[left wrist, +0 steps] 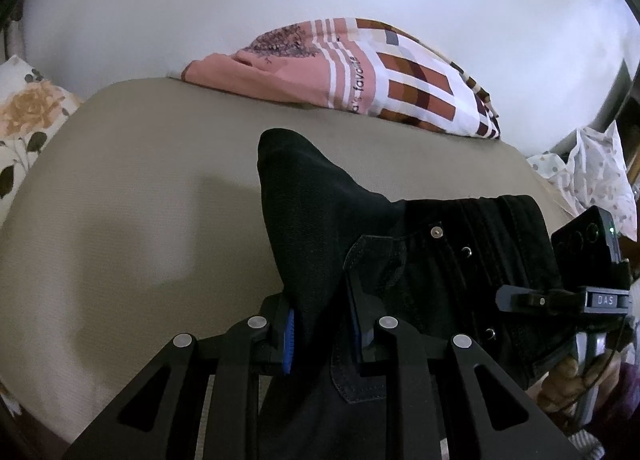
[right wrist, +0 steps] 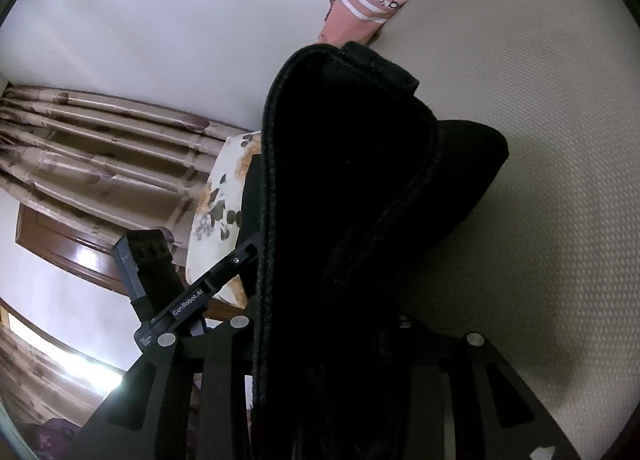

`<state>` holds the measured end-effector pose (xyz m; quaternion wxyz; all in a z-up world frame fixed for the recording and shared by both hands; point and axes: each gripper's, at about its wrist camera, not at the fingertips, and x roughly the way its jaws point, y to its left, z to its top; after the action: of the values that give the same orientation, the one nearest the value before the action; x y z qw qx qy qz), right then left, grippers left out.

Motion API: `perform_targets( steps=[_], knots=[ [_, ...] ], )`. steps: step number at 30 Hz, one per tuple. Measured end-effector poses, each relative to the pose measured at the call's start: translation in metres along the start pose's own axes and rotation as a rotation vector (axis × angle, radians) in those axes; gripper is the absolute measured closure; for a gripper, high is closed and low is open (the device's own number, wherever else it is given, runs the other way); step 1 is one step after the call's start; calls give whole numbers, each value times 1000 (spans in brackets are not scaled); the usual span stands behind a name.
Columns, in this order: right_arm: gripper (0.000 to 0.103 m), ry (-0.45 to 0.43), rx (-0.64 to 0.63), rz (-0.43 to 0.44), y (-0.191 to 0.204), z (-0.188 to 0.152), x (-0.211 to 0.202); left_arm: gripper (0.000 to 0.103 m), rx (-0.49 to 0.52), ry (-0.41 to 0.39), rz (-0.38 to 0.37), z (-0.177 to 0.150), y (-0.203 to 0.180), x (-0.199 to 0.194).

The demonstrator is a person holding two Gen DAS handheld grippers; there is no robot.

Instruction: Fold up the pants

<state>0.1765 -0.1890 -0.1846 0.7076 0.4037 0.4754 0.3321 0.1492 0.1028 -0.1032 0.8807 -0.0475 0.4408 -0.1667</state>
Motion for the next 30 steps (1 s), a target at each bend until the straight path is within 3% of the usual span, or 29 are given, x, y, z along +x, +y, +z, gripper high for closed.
perform_targets(
  steps=[30],
  knots=[
    [71, 17, -47, -5, 10, 58, 49, 82, -23, -43, 50, 42, 39, 24]
  ],
)
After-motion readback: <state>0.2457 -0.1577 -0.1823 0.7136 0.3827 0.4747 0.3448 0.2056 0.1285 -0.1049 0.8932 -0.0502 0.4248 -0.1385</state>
